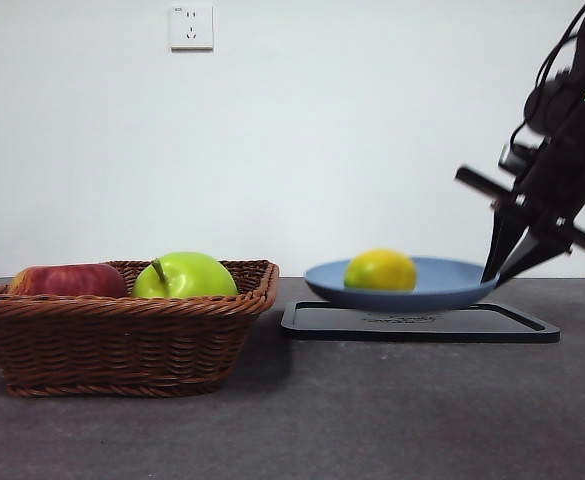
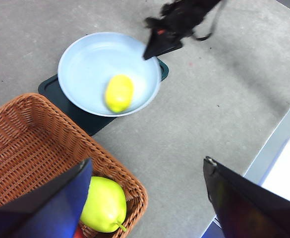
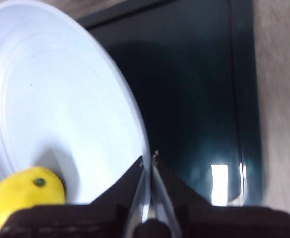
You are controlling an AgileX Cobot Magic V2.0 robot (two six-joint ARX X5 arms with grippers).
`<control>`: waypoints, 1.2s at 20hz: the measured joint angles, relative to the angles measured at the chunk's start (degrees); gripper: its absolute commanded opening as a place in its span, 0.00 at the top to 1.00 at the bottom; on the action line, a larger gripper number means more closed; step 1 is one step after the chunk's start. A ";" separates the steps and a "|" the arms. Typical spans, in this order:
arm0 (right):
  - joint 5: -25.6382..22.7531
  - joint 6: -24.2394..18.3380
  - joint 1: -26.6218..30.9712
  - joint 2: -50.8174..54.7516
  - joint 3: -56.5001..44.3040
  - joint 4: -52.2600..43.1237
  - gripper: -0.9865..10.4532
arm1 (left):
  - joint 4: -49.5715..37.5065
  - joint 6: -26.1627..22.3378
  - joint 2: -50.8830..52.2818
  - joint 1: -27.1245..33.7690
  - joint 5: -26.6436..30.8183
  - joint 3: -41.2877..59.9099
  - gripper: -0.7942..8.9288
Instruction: Take the lemon from the basket,put the lemon in the plate,hand out the plate
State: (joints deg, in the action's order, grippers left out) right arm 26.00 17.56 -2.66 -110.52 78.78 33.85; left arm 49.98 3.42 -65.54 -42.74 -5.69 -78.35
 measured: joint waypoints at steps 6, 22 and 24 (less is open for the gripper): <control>0.42 1.14 0.39 -4.26 0.46 -2.62 0.88 | -0.44 0.00 0.00 0.00 0.00 0.00 0.52; 0.70 -8.11 3.43 9.62 1.03 8.98 0.91 | -2.23 -2.08 -1.14 0.00 8.37 0.00 0.78; 0.44 -10.95 2.86 13.42 1.03 12.31 0.91 | -2.95 -4.31 -1.38 0.00 9.84 0.00 0.89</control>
State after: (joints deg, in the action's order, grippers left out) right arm 26.44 6.61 0.21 -97.10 79.81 46.15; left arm 47.03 -0.89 -66.92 -42.74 4.14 -78.35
